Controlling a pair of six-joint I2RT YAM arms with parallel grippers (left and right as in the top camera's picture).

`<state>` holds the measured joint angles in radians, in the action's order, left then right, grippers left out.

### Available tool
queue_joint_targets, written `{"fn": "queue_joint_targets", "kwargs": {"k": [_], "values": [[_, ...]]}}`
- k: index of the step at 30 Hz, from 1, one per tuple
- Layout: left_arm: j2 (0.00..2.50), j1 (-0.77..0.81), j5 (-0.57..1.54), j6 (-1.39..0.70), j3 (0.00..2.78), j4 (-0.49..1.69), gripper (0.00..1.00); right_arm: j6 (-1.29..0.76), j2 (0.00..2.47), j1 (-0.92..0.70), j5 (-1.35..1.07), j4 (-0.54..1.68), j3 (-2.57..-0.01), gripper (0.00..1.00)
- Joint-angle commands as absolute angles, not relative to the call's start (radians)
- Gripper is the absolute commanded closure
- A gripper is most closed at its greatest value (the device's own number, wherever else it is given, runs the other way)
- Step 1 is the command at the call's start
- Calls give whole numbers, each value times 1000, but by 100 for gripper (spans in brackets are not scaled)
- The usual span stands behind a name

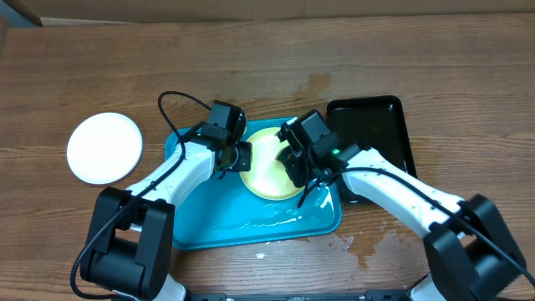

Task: Clean dirty plates on tray and stack at the side
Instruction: 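Carry the sponge over the yellow plate with the right gripper, then scrub the yellow plate with the sponge while the left gripper holds it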

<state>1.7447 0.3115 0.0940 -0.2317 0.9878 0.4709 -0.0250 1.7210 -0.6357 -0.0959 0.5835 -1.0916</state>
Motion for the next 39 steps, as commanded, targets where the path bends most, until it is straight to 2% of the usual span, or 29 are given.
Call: {"fn": "queue_joint_targets", "kwargs": {"k": [1, 3, 4, 6, 10, 19, 26, 33, 37, 39], "values": [[1745, 308, 99, -206, 977, 469, 96, -19, 1744, -641, -91, 576, -1085, 91], [1745, 308, 99, -206, 977, 468, 96, -19, 1747, -641, -111, 576, -1085, 73], [1745, 308, 99, -206, 977, 468, 96, -19, 1747, -641, -118, 574, -1085, 56], [1745, 308, 99, -206, 977, 467, 96, -17, 1747, -641, -112, 571, -1085, 31], [1745, 308, 99, -206, 977, 470, 96, 36, 1747, -641, -54, 573, -1086, 24], [1745, 308, 99, -206, 977, 474, 96, 38, 1747, -686, -31, 650, -1084, 27], [1745, 308, 99, -206, 977, 474, 96, 27, 1795, -756, 45, 619, -1066, 31], [1745, 308, 99, -206, 977, 474, 96, 23, 1814, -758, 76, 619, -1066, 52], [1745, 308, 99, -206, 977, 474, 96, 10, 1814, -758, 78, 618, -1066, 58], [1745, 308, 99, -206, 977, 474, 96, 7, 1814, -758, 78, 618, -1066, 65]]}}
